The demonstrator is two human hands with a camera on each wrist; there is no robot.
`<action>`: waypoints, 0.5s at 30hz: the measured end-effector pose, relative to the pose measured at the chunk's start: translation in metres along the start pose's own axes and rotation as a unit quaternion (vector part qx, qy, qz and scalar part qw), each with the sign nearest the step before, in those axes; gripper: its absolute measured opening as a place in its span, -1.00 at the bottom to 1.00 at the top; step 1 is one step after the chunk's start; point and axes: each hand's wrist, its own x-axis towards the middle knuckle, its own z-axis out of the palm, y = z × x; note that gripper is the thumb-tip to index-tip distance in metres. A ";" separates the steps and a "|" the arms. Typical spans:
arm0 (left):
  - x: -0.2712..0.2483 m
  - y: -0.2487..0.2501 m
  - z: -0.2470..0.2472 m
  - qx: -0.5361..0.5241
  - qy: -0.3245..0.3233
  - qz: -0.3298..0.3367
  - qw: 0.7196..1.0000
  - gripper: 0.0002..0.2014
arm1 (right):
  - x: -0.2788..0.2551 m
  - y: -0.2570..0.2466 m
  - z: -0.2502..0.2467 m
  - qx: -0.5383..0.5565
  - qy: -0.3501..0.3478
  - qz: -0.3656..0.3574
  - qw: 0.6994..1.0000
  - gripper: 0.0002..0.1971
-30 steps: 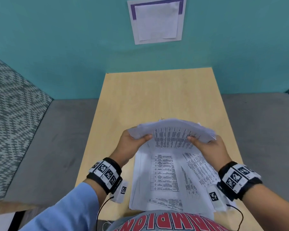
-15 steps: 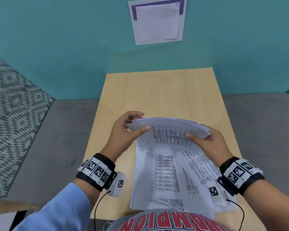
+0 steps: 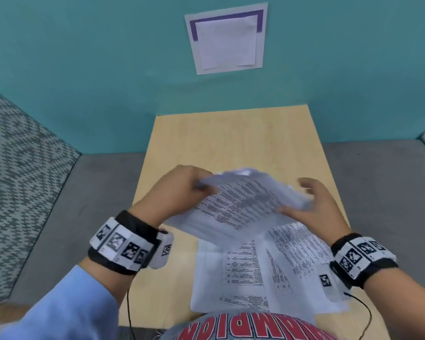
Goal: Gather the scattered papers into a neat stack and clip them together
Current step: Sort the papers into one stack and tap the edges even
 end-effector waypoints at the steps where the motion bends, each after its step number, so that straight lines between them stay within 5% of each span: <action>1: -0.004 -0.011 -0.006 -0.080 0.011 -0.021 0.996 -0.81 | 0.001 0.015 -0.006 0.004 0.011 0.055 0.998 0.07; 2: -0.009 -0.021 -0.009 -0.166 0.015 -0.045 0.985 -0.84 | 0.000 0.026 -0.009 0.049 0.012 0.105 0.993 0.16; 4: -0.018 -0.040 -0.009 -0.320 0.023 -0.084 0.943 -0.82 | -0.003 0.031 -0.009 0.215 -0.019 0.153 0.964 0.01; 7: -0.026 -0.059 0.009 -0.459 0.051 -0.080 0.883 -0.65 | -0.002 0.012 -0.007 0.321 -0.079 0.068 0.941 -0.54; 9: -0.030 -0.067 0.024 -0.499 0.084 -0.074 0.860 -0.61 | 0.000 -0.002 -0.008 0.298 -0.097 0.014 0.950 -0.63; 12: -0.034 -0.081 0.056 -0.498 0.090 -0.084 0.859 -0.61 | 0.002 0.005 -0.006 0.239 -0.050 -0.014 0.970 -0.66; 15: -0.037 -0.104 0.106 -0.459 0.038 -0.106 0.881 -0.51 | -0.004 0.038 0.021 0.159 -0.037 0.043 0.986 -0.66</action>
